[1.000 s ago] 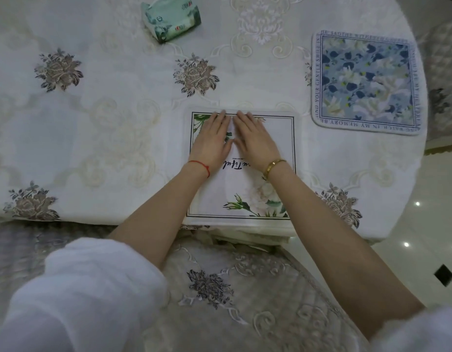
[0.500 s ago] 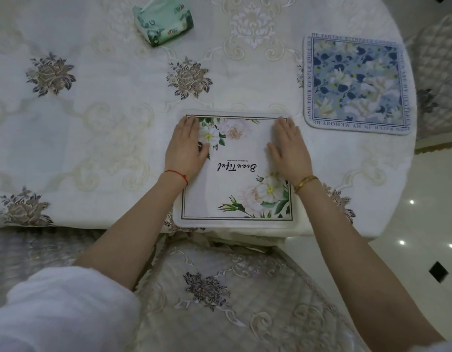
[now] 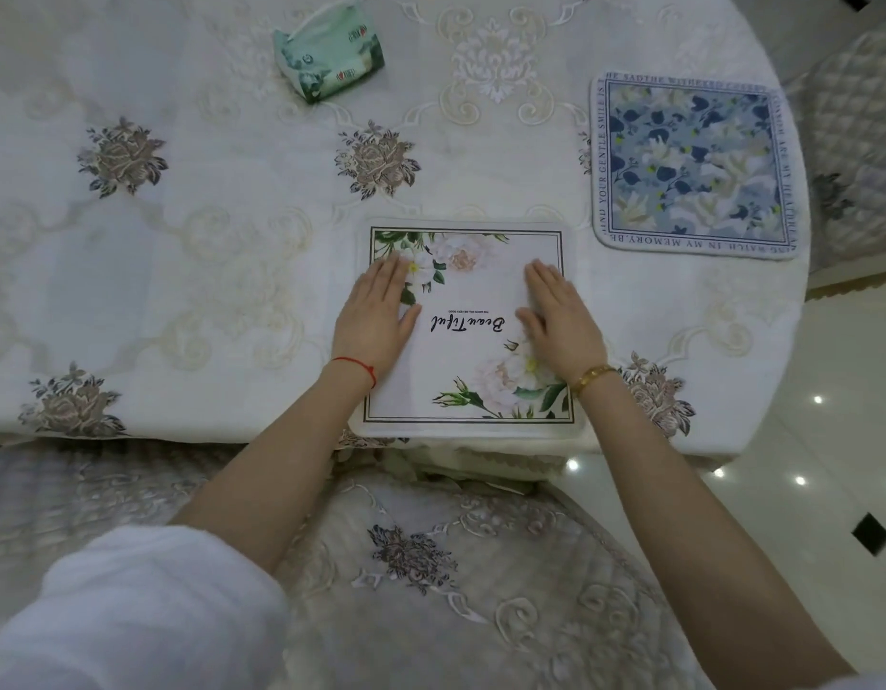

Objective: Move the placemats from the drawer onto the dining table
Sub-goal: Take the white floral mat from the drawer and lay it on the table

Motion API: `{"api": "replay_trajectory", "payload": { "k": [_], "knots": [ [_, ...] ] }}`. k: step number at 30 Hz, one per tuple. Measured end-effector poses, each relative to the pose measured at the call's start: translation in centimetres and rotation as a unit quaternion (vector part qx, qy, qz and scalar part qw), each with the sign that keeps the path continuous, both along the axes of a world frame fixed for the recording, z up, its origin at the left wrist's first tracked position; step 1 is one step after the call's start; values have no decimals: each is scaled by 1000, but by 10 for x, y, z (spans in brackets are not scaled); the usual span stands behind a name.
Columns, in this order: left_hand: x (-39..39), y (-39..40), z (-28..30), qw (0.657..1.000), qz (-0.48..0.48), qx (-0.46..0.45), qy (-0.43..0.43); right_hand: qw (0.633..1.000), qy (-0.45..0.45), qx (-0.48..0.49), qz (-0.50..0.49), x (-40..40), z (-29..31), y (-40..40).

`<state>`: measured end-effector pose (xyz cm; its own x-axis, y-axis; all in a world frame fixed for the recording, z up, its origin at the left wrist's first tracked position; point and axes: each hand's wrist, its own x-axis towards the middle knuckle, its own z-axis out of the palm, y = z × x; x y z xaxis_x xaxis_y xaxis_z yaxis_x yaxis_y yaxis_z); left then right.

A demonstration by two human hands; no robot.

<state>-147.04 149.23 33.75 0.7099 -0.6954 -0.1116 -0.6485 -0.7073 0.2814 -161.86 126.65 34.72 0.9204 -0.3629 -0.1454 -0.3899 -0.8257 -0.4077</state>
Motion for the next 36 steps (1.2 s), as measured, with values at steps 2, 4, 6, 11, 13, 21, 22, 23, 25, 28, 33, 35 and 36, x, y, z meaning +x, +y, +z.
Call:
{"api": "replay_trajectory", "payload": {
  "k": [2,4,6,11,13,21,22,23,25,28,33,35,36],
  "knots": [
    [-6,12,1,1000,18,5,-2,999,4,-1,-33,-17,2,-4],
    [-17,21,6,999,46,3,4,998,-7,-1,-60,-31,6,1],
    [-32,28,10,999,36,-1,10,998,-25,3,-50,-41,9,17],
    [-77,15,12,998,-52,12,24,998,-1,8,64,-33,-1,77],
    [-86,13,11,998,-51,30,16,998,4,2,61,-32,-4,84],
    [-84,65,10,999,-4,49,15,1000,8,4,23,-88,3,53],
    [-84,71,11,999,0,50,15,1000,8,3,10,-95,4,51],
    [-86,76,11,999,4,49,16,1000,10,-1,-4,-102,4,50],
    [-88,82,14,999,12,43,21,999,12,-11,-27,-110,7,52],
    [-94,77,20,999,9,32,24,1000,8,-3,12,-106,12,75],
    [-114,46,21,998,-45,38,34,999,16,4,40,-81,0,112],
    [-116,48,16,997,-35,48,44,999,20,-2,35,-86,-1,108],
    [-116,53,14,997,-33,52,46,999,21,-5,37,-92,0,103]
  ]
}}
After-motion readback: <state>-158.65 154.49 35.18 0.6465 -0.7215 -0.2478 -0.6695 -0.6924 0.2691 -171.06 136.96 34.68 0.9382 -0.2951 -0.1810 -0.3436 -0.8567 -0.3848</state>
